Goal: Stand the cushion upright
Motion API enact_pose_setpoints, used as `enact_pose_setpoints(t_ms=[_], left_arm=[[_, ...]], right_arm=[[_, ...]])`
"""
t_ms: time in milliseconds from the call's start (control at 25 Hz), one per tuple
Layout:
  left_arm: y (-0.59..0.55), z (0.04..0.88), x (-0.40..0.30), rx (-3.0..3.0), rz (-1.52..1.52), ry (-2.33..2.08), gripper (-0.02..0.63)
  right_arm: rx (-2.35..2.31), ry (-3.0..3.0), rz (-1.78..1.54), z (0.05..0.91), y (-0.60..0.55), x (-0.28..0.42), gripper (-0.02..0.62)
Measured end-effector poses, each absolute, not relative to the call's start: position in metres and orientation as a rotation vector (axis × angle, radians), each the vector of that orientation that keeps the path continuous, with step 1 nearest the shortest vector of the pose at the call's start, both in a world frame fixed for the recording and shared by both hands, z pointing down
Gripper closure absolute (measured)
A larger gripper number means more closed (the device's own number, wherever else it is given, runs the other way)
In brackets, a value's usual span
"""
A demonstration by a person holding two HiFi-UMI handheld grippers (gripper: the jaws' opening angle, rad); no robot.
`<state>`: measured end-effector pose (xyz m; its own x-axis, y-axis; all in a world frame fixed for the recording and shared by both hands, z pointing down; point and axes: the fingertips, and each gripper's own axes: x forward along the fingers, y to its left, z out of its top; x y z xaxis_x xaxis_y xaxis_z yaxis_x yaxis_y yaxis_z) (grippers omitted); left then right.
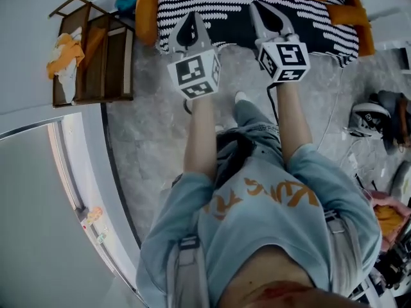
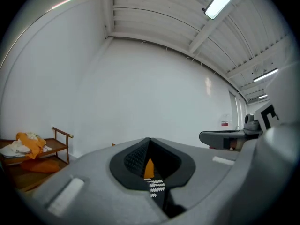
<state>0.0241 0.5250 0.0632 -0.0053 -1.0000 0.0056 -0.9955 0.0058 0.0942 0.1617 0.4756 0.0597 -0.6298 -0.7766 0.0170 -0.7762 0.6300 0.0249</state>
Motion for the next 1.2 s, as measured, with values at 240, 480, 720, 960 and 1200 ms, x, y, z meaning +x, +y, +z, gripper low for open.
enact_pose_setpoints(t_ms=[240, 480, 720, 960, 1200], left_arm=[[0.492, 0.049, 0.067, 2.189, -0.098, -2.173, 0.595], [0.457, 0.033, 0.095, 2.208, -0.095, -2.188, 0.596], [0.425, 0.026, 0.113, 2.206, -0.086, -2.207, 0.595], [0.404, 0.026, 0.12, 2.2, -0.062, -2.214, 0.596], [0.391, 0.028, 0.128, 2.192, -0.042, -2.224, 0.595]], right_arm=[[1.34, -2.815, -0.039, 0.05, 0.447, 0.196, 0.592], [1.315, -2.833, -0.045, 0.043, 0.414, 0.219, 0.592], [1.299, -2.852, -0.032, 0.04, 0.381, 0.239, 0.592], [1.27, -2.873, -0.018, 0.04, 0.359, 0.244, 0.592], [1.256, -2.888, 0.005, 0.044, 0.343, 0.253, 0.592]])
